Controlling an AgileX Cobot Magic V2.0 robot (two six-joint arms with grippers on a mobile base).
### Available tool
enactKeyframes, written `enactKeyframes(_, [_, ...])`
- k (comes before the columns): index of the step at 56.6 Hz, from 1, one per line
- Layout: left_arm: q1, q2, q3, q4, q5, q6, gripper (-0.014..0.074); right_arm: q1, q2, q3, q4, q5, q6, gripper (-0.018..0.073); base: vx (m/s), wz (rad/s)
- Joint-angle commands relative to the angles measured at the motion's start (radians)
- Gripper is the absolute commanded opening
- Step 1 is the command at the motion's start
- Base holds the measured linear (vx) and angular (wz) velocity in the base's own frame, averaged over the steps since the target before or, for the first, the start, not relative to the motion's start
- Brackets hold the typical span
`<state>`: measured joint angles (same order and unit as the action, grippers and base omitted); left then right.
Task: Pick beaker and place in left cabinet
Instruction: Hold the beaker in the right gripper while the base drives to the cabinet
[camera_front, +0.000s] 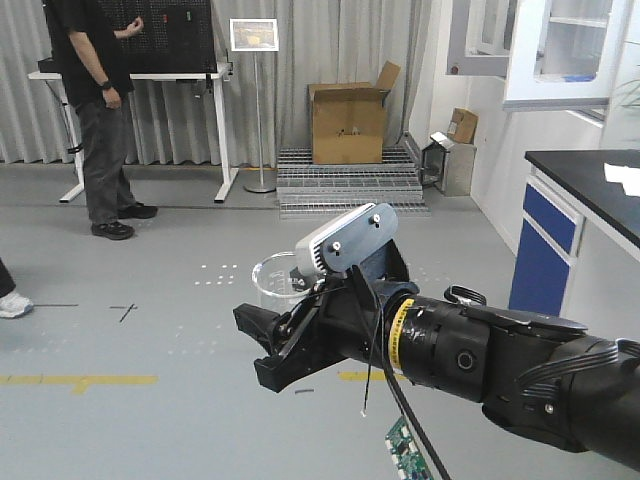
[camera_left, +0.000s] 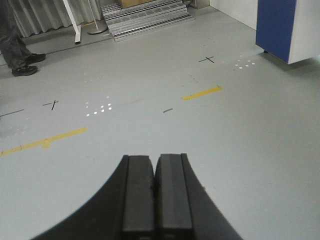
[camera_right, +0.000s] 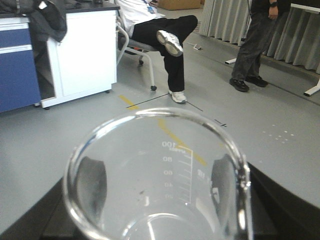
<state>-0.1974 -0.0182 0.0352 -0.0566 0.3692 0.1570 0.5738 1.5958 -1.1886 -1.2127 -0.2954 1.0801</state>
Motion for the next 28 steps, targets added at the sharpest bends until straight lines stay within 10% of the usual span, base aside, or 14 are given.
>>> enactKeyframes(1, [-0.006,-0.010,-0.019,-0.005,-0.082,-0.001,-0.0006,-0.006,-0.045,-0.033,0.020,-0.035,-0.001,0.0100,0.74,-0.01])
enactKeyframes(28, [-0.006,-0.010,-0.019,-0.005,-0.082,-0.001,-0.0006,-0.006,-0.045,-0.033,0.021,-0.033,-0.002,0.0100,0.74,0.00])
